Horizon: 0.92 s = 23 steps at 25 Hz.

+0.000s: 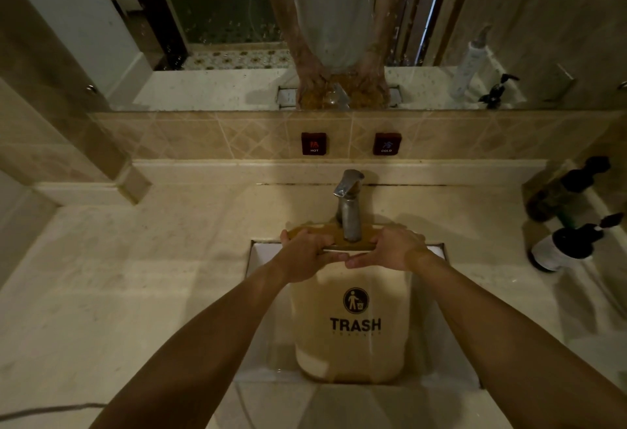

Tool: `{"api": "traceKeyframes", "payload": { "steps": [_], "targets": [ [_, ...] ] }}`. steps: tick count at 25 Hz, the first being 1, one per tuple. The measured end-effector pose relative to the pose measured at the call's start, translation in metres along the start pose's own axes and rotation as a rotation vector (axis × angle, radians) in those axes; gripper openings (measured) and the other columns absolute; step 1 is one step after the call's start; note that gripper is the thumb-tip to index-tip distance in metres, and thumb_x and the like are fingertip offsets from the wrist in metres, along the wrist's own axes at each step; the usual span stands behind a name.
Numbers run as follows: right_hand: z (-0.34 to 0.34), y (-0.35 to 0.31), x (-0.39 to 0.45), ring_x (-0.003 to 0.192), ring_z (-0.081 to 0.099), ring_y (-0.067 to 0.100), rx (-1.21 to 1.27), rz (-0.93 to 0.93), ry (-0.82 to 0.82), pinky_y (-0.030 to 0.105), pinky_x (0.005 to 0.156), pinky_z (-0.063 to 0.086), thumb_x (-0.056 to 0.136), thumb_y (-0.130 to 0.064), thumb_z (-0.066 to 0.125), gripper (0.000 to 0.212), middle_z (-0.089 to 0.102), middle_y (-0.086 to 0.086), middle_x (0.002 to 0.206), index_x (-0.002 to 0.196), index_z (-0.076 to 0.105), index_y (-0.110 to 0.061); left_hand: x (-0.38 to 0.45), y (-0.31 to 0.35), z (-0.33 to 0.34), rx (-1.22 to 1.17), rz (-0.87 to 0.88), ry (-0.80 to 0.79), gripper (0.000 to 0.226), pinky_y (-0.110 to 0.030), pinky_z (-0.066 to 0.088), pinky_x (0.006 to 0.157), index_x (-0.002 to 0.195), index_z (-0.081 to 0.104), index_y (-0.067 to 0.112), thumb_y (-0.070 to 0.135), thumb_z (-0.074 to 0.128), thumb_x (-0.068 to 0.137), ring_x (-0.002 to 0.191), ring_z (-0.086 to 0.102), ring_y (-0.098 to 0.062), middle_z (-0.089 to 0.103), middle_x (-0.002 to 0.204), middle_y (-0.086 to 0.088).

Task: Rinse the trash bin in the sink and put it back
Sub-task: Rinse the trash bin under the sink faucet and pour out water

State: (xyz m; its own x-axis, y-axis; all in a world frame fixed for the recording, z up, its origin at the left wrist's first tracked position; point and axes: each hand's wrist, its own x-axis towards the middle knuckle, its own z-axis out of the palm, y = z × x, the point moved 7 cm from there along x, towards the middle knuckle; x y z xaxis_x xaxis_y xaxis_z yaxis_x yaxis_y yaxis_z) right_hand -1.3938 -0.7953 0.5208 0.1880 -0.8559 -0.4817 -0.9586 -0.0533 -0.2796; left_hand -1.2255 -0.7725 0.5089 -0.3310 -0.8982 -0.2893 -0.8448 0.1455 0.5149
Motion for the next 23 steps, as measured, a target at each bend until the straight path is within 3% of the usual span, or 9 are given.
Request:
{"api": "traceKeyframes", "payload": {
  "steps": [6, 13, 17, 23],
  "targets": [
    [0.0044, 0.0027, 0.0059, 0.1, 0.059, 0.019, 0.006, 0.011, -0.014, 0.051, 0.1, 0.041, 0.037, -0.099, 0.053, 0.072, 0.067, -0.007, 0.092, 0.07, 0.062, -0.036, -0.0023, 0.0018, -0.0024, -0.019, 0.004, 0.002, 0.022, -0.065, 0.017, 0.108, 0.074, 0.046, 0.042, 0.056, 0.052, 0.091, 0.119, 0.044, -0.022, 0.05, 0.09, 0.013],
    [0.0052, 0.0035, 0.0071, 0.099, 0.059, 0.018, -0.007, 0.003, -0.012, 0.05, 0.098, 0.041, 0.039, -0.099, 0.052, 0.066, 0.063, -0.01, 0.088, 0.064, 0.058, -0.038, 0.0006, -0.0005, -0.0003, 0.017, -0.009, -0.004, 0.027, -0.063, 0.017, 0.109, 0.081, 0.052, 0.032, 0.058, 0.05, 0.09, 0.118, 0.045, -0.02, 0.052, 0.091, 0.012],
    [0.0061, 0.0039, 0.0086, 0.098, 0.059, 0.017, -0.015, 0.0, -0.004, 0.049, 0.096, 0.042, 0.036, -0.1, 0.049, 0.075, 0.065, -0.01, 0.092, 0.076, 0.066, -0.038, 0.0004, 0.0015, -0.0021, 0.001, -0.016, -0.004, 0.023, -0.063, 0.015, 0.11, 0.08, 0.05, 0.035, 0.056, 0.051, 0.091, 0.12, 0.043, -0.02, 0.051, 0.091, 0.012],
    [0.0061, 0.0042, 0.0087, 0.1, 0.057, 0.018, -0.019, -0.001, 0.0, 0.05, 0.098, 0.04, 0.039, -0.099, 0.051, 0.069, 0.065, -0.011, 0.092, 0.073, 0.062, -0.04, -0.0014, 0.0028, -0.0034, 0.008, 0.002, -0.005, 0.025, -0.064, 0.016, 0.109, 0.083, 0.052, 0.032, 0.056, 0.051, 0.091, 0.119, 0.044, -0.019, 0.052, 0.093, 0.011]
  ]
}}
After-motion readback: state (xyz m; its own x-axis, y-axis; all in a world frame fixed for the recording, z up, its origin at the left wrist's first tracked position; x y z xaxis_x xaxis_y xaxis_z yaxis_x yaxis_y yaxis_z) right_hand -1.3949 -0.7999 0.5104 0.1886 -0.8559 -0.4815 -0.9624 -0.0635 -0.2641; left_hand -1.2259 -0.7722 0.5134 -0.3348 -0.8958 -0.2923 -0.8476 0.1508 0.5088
